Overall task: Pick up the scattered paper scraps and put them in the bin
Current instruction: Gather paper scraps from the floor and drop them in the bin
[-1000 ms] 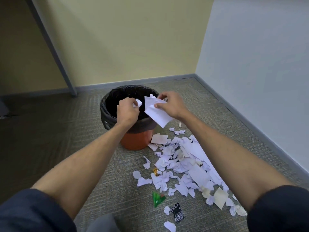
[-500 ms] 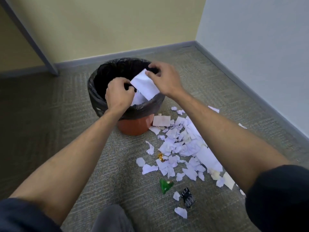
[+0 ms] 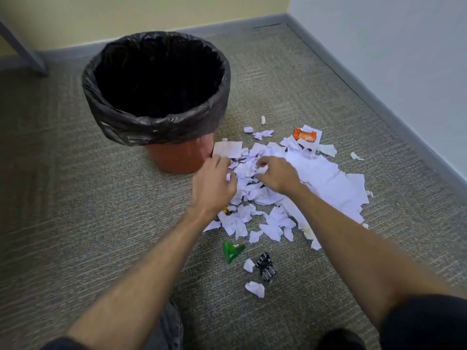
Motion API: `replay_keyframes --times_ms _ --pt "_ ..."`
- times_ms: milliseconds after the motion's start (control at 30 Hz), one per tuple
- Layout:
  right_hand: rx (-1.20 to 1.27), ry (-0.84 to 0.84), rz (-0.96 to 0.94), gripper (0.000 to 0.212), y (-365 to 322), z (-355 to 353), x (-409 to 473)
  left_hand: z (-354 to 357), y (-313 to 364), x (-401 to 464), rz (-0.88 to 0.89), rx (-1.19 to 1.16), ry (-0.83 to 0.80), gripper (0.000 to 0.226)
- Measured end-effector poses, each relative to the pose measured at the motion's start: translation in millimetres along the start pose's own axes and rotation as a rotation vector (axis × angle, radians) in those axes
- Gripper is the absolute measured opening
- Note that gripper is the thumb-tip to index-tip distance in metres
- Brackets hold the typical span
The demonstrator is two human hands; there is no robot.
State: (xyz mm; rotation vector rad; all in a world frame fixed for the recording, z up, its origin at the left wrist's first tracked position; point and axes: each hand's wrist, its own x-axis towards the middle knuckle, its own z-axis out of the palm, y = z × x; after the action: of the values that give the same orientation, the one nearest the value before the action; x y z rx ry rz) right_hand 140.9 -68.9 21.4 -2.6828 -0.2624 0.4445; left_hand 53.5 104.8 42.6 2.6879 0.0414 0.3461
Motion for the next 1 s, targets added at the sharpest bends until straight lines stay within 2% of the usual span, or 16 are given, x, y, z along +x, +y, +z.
replay_keyframes --times_ms 100,200,333,400,567,767,1000 --pt "-0.101 -0.122 -0.001 0.061 13 17 0 36 1 -8 -0.102 0.066 -0.253 0.037" --pt "-0.227 -0.195 -0.042 0.067 21 30 2 67 -5 -11 -0.106 0.087 -0.374 0.041" --pt "-0.285 -0.229 -0.089 0.062 27 50 3 103 -23 -5 -0.067 0.129 -0.576 0.053" --pt "-0.285 -0.217 -0.112 0.053 27 60 3 113 -29 0 -0.060 0.138 -0.621 0.055" --pt "-0.167 -0.132 -0.079 0.026 25 76 3 115 -29 8 -0.116 0.014 -0.509 0.038" --pt "0.141 -0.044 0.000 0.039 27 41 8 81 -12 21 -0.100 -0.018 -0.352 0.019" --pt "0.300 0.205 -0.104 0.032 -4 -53 6 -4 37 64 -0.004 -0.019 -0.136 0.013"
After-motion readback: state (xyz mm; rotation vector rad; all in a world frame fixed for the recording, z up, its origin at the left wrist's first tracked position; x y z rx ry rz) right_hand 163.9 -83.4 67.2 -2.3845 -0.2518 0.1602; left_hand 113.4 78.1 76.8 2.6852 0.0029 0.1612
